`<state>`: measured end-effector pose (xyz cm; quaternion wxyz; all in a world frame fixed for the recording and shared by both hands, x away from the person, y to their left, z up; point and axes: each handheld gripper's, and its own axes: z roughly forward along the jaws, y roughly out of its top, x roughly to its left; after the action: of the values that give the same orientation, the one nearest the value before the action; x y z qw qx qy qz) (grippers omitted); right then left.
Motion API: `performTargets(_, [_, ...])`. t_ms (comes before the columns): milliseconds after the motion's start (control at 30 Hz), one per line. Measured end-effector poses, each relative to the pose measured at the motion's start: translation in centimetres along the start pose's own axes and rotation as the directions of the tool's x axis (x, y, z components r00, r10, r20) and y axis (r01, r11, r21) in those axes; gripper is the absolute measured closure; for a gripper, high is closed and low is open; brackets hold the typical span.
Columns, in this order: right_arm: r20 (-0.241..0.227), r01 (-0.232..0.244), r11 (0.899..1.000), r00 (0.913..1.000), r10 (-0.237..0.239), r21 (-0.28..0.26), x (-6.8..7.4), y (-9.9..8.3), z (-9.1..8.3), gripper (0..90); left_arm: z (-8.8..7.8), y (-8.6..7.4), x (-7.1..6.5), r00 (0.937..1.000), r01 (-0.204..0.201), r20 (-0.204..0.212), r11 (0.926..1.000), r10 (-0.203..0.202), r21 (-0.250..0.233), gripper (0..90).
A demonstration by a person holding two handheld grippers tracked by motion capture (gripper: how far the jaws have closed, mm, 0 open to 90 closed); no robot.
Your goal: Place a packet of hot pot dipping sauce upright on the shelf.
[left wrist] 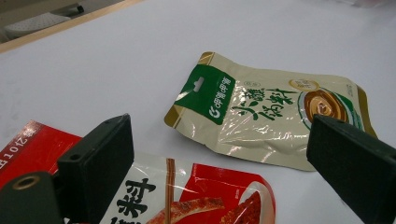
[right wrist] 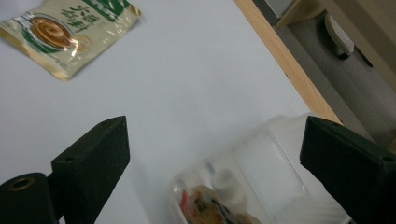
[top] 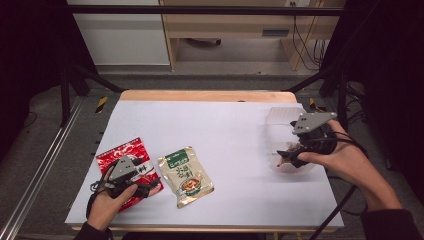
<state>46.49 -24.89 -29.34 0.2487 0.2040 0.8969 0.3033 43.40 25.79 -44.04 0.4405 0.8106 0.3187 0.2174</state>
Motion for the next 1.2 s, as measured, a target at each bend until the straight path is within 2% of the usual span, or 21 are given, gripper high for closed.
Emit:
performTargets(167, [0.011, 0.018, 1.000, 0.9998, -0.018, -0.004, 2.7, 1.6, 0.8, 11.2, 0.0, 0.0, -0.2, 1.0000, -0.008, -0.003, 1.0000, 0.008, 0.002, 7.3])
performTargets(233, [0.002, 0.024, 0.999, 0.9997, -0.023, -0.028, 3.9, 2.0, 1.2, 12.7, 0.0, 0.0, -0.3, 0.9999, -0.010, -0.004, 0.9999, 0.010, 0.004, 7.3])
performTargets(300, [-0.004, 0.003, 0.999, 1.0000, -0.003, -0.037, 5.0, 2.4, 1.7, 13.8, 0.0, 0.0, -0.3, 0.9999, -0.014, -0.003, 0.9999, 0.014, 0.007, 7.3])
performTargets(400, [0.014, -0.022, 0.999, 0.9996, 0.023, -0.031, 6.5, 2.7, 2.7, 16.4, 0.1, 0.0, -0.3, 0.9998, -0.019, -0.001, 0.9997, 0.019, 0.013, 7.3])
performTargets(467, [0.003, -0.034, 0.998, 0.9994, 0.034, -0.046, 7.2, 2.7, 3.5, 20.0, 0.2, 0.0, -0.3, 0.9998, -0.020, 0.002, 0.9996, 0.020, 0.018, 7.3])
performTargets(500, [-0.009, -0.058, 0.997, 0.9983, 0.058, -0.055, 7.8, 2.8, 4.2, 22.2, 0.2, 0.1, -0.3, 0.9998, -0.021, 0.003, 0.9996, 0.021, 0.019, 7.2])
performTargets(600, [-0.010, -0.077, 0.995, 0.9970, 0.076, -0.066, 8.9, 2.9, 5.6, 23.6, 0.3, 0.1, -0.4, 0.9998, -0.019, 0.010, 0.9996, 0.018, 0.022, 7.3])
performTargets(767, [-0.039, -0.093, 0.992, 0.9952, 0.090, -0.083, 11.0, 3.0, 8.0, 24.8, 0.2, 0.1, -0.4, 0.9997, -0.021, 0.014, 0.9996, 0.020, 0.021, 7.1])
performTargets(833, [-0.045, -0.120, 0.988, 0.9922, 0.116, -0.095, 11.6, 2.9, 8.9, 25.7, 0.1, 0.2, -0.3, 0.9998, -0.016, 0.013, 0.9998, 0.016, 0.015, 7.1])
performTargets(1000, [-0.031, -0.153, 0.981, 0.9881, 0.151, -0.122, 12.7, 2.4, 11.8, 25.8, 0.1, 0.2, -0.1, 0.9999, -0.013, 0.009, 0.9998, 0.013, 0.014, 7.1])
performTargets(1067, [-0.029, -0.183, 0.973, 0.9832, 0.180, -0.141, 13.1, 2.1, 12.8, 27.0, 0.1, 0.2, 0.0, 0.9998, -0.020, 0.008, 0.9997, 0.020, 0.016, 7.1])
performTargets(1167, [-0.034, -0.214, 0.963, 0.9768, 0.211, -0.163, 13.5, 1.7, 13.7, 27.7, 0.4, 0.5, 0.2, 0.9999, -0.011, 0.009, 0.9997, 0.011, 0.023, 7.2])
performTargets(1200, [-0.041, -0.218, 0.962, 0.9759, 0.214, -0.162, 13.7, 1.4, 14.1, 27.7, 0.4, 0.6, 0.3, 0.9998, -0.014, 0.012, 0.9996, 0.014, 0.023, 7.4])
